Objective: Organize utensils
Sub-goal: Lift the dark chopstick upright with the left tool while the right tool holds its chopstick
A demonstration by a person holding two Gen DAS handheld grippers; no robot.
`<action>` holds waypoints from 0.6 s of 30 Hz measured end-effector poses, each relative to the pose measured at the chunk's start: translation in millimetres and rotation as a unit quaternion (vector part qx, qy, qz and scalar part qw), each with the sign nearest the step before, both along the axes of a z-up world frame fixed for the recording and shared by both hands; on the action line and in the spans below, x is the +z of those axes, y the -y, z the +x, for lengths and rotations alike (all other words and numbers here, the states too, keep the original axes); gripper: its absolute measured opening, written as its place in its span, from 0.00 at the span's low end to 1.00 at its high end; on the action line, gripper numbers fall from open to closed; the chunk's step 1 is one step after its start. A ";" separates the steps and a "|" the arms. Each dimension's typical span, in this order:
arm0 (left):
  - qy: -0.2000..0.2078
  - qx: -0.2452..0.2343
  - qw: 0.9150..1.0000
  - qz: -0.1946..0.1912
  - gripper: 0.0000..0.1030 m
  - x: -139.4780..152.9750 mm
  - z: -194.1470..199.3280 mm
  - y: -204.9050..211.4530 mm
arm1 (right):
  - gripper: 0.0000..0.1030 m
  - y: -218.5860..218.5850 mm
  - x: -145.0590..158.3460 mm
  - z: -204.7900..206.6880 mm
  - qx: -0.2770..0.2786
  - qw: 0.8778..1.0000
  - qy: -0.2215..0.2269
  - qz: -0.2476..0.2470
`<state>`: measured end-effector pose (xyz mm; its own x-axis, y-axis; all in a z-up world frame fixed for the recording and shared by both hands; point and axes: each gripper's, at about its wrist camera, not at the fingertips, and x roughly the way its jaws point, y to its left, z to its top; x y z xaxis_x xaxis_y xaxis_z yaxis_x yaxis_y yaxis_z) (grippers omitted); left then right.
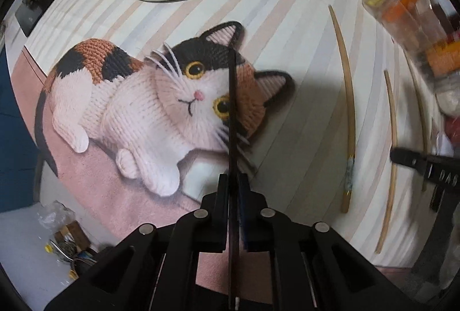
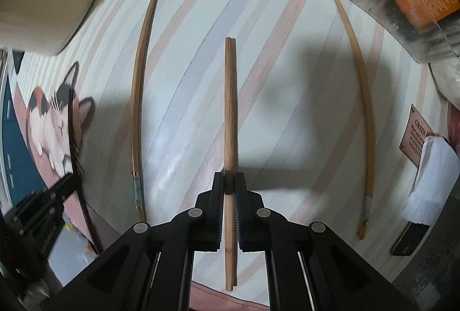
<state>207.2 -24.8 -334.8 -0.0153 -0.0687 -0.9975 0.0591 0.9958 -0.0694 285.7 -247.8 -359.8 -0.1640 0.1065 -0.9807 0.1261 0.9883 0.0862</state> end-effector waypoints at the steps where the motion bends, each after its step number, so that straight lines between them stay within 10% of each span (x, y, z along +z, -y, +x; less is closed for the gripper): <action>1: -0.001 0.000 1.000 -0.002 0.09 -1.9 1.4 -5.1 | 0.07 -0.2 -1.2 1.9 -0.002 1.000 -0.005 -0.001; 18: 0.009 -0.008 0.999 0.030 0.09 -2.5 32.1 26.6 | 0.08 -33.3 -0.9 -4.9 0.011 1.000 -0.002 -0.027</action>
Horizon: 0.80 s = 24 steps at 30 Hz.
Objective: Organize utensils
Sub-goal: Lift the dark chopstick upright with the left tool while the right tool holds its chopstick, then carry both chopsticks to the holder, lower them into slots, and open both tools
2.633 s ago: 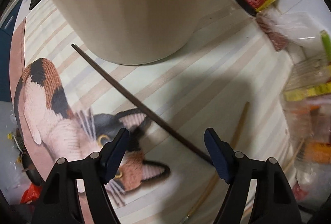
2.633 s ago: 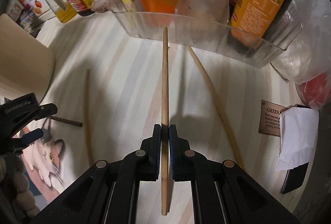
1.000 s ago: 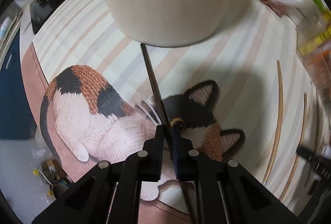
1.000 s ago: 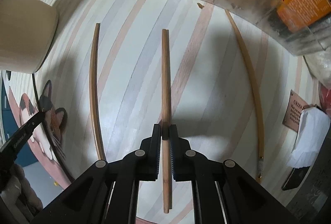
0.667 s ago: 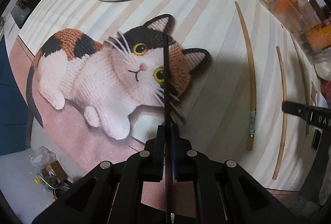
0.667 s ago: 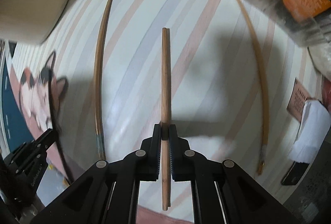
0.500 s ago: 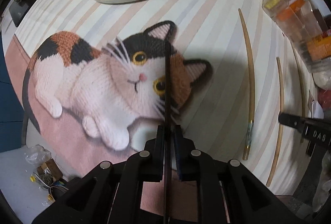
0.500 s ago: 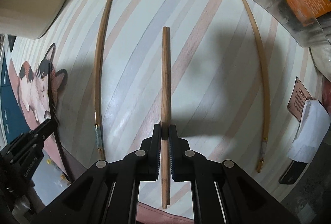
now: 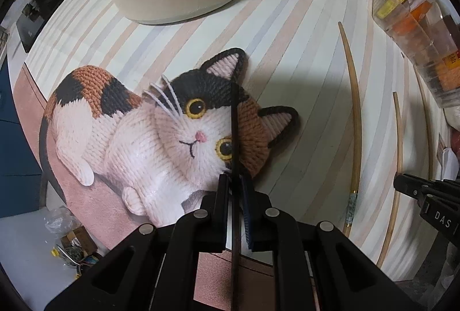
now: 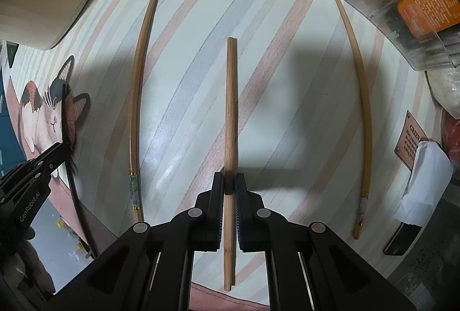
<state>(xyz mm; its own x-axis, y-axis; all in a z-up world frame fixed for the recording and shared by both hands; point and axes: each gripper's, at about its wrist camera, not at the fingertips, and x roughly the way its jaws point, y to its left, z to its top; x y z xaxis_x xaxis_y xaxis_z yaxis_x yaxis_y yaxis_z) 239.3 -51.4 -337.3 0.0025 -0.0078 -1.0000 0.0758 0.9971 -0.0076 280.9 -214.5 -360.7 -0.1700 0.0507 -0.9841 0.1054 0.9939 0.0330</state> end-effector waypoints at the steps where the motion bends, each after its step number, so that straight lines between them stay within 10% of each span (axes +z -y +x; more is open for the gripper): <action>1: 0.002 -0.004 1.000 0.005 0.09 -4.4 -3.1 -3.1 | 0.08 -0.6 0.1 0.4 0.000 1.000 0.001 -0.003; 9: 0.025 -0.024 0.999 0.006 0.03 0.0 -10.1 6.8 | 0.07 0.4 13.1 -7.3 -0.013 0.999 0.040 -0.006; 24: 0.139 0.010 0.988 -0.063 0.03 108.8 -15.8 -24.2 | 0.07 6.7 104.5 -0.8 -0.037 0.981 0.177 0.071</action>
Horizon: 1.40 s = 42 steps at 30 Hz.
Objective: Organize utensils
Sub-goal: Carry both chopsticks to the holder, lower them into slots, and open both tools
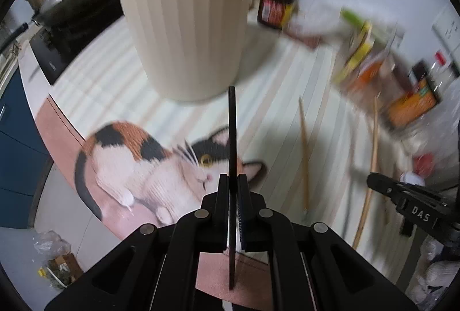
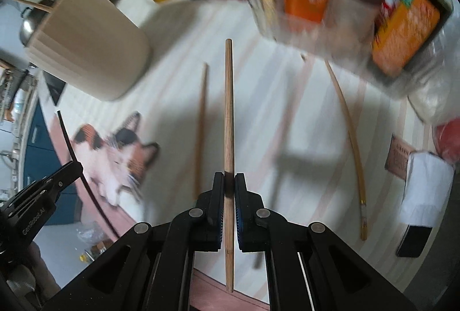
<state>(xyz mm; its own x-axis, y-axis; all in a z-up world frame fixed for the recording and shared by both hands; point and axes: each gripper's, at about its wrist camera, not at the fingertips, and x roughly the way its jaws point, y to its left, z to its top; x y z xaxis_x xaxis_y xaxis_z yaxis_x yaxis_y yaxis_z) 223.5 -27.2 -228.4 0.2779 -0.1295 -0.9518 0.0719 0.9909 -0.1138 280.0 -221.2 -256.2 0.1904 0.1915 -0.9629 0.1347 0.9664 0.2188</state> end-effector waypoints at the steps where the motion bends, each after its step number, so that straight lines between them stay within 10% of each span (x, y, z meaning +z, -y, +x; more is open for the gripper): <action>1: 0.007 0.003 1.000 -0.004 0.03 6.3 4.6 0.1 | 0.07 0.6 6.2 1.3 0.002 1.000 0.008 0.003; 23: 0.249 0.027 0.966 -0.067 0.02 241.7 92.4 -29.4 | 0.07 -46.4 216.2 138.7 0.016 0.963 0.265 0.050; 42: 0.188 0.031 0.981 -0.032 0.02 218.1 134.2 -46.6 | 0.07 -105.6 179.2 204.6 0.007 0.944 0.318 0.085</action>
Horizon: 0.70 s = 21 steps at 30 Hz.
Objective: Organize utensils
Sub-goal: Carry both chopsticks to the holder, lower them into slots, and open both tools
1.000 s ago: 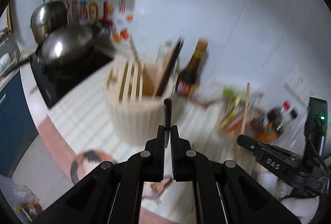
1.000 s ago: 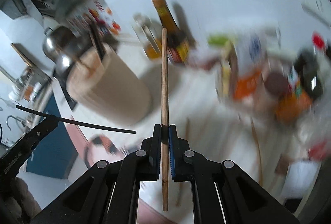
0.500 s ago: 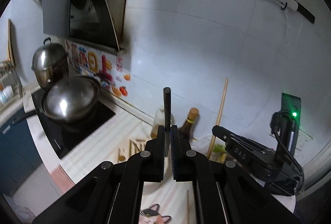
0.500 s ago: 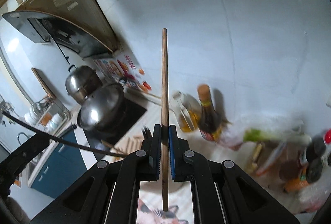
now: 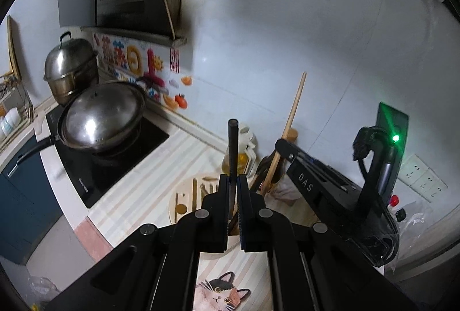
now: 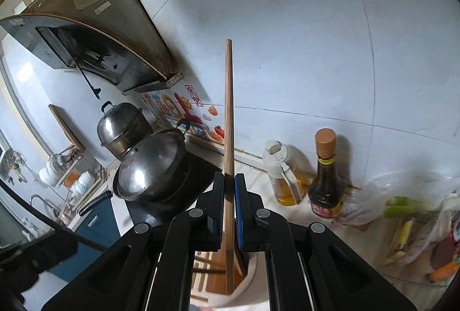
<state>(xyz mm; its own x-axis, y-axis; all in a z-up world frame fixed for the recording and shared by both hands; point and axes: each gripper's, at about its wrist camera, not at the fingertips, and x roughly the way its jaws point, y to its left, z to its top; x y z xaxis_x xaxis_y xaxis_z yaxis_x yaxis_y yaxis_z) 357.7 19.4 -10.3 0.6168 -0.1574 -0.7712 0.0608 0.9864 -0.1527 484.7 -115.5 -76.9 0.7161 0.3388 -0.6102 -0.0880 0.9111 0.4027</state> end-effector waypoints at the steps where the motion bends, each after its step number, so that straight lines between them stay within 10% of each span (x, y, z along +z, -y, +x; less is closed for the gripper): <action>1: -0.007 0.002 1.000 -0.001 0.02 -4.3 2.0 -1.0 | 0.07 -1.4 -2.7 0.5 -0.002 1.000 0.004 0.001; 21: -0.055 0.048 0.997 -0.019 0.12 -27.6 10.6 -17.4 | 0.07 -21.5 -24.4 -13.3 0.001 0.998 0.065 -0.019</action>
<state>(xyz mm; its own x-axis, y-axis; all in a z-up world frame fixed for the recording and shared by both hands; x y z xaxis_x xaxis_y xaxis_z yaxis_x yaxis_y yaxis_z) 368.3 36.8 -37.9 0.5423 -0.1324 -0.8297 -0.0526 0.9802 -0.1908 471.3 -94.1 -101.4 0.7896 0.3187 -0.5243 -0.1386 0.9251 0.3535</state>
